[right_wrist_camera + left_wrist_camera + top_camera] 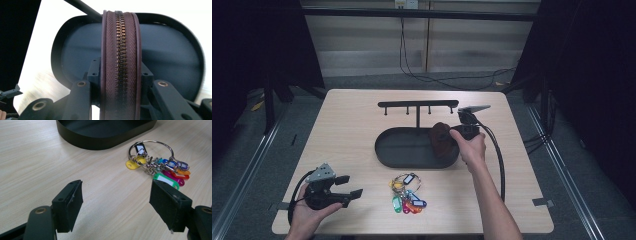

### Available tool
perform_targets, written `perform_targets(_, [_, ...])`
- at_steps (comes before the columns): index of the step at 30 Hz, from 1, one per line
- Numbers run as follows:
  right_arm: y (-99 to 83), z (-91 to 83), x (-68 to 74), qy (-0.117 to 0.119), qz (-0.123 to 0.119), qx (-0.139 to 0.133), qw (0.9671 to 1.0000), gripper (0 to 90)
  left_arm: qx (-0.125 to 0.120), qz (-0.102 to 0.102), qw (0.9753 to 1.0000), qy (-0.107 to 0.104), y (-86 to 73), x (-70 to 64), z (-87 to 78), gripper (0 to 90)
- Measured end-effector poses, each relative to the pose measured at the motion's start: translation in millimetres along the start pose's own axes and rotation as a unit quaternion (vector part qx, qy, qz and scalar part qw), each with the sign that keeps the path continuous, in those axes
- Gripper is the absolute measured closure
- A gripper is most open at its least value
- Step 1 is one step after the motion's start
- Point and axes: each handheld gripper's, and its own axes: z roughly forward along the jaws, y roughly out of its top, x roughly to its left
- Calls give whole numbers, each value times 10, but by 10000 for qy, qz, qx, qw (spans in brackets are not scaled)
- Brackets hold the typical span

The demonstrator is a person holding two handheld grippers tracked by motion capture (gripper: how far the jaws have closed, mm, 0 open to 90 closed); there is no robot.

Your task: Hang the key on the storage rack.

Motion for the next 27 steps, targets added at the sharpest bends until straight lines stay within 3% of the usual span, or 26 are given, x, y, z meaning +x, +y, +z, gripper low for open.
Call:
perform_targets(8, [-31, 160, 55, -15, 22, 117, 9999, 654, 56, 80, 9999, 70, -3, -12, 4, 267])
perform_targets(9, [-59, 208, 10, 78, 104, 110, 9999, 654, 55, 84, 9999, 78, -3, -18, 5, 267])
perform_targets(16, [-102, 269, -77, -119, 177, 219, 9995, 650, 49, 75, 9999, 68, -2, -11, 5, 267])
perform_targets(18, [-107, 269, -100, -82, 196, 201, 9996, 643, 58, 79, 9999, 65, -2, -13, 6, 267])
perform_targets(27, [-109, 267, -94, -409, -26, 267, 9988, 561, 62, 79, 9999, 60, -3, -12, 7, 267])
